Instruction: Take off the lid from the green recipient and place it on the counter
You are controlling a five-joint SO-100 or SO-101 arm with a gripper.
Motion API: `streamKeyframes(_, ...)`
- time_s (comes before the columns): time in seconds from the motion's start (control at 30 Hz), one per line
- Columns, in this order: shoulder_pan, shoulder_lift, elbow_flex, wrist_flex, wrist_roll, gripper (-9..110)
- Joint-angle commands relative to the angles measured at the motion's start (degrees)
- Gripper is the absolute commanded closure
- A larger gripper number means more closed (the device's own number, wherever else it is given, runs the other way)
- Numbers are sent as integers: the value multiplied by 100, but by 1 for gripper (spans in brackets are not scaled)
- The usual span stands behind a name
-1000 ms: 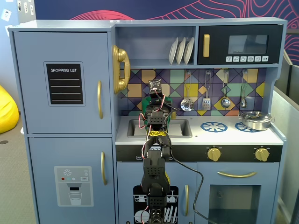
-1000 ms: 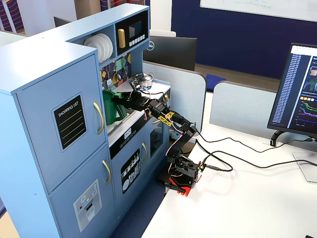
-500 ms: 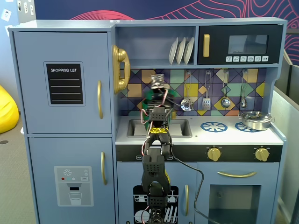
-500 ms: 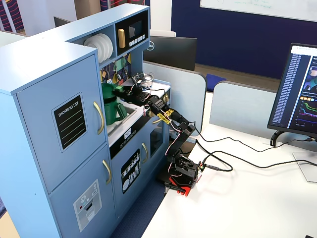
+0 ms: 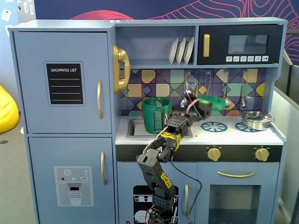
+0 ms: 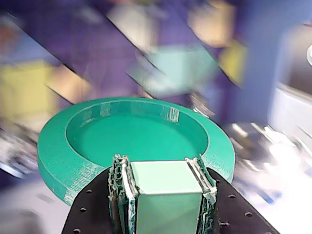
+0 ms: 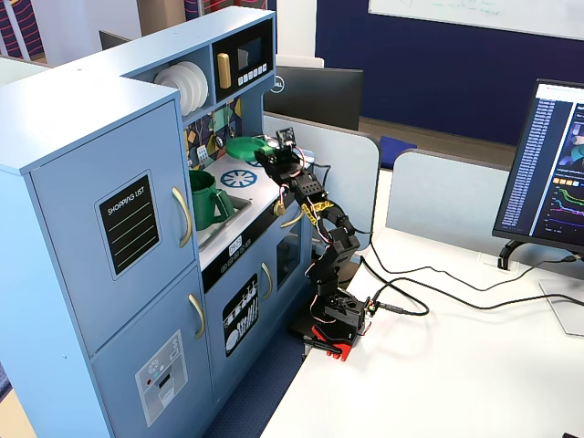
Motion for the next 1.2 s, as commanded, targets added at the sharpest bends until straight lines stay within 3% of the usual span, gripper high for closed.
streamKeyframes(0.0,185,378,756,-914,18,101)
streamKeyframes(0.3,132,-88,1854,-2083,-237,101)
streamKeyframes(0.93,105,-870,1793,-2470,-545,101)
streamKeyframes(1.0,105,-870,1775,-2549,-220,88)
streamKeyframes(1.17,70,-809,1635,-2610,35,76)
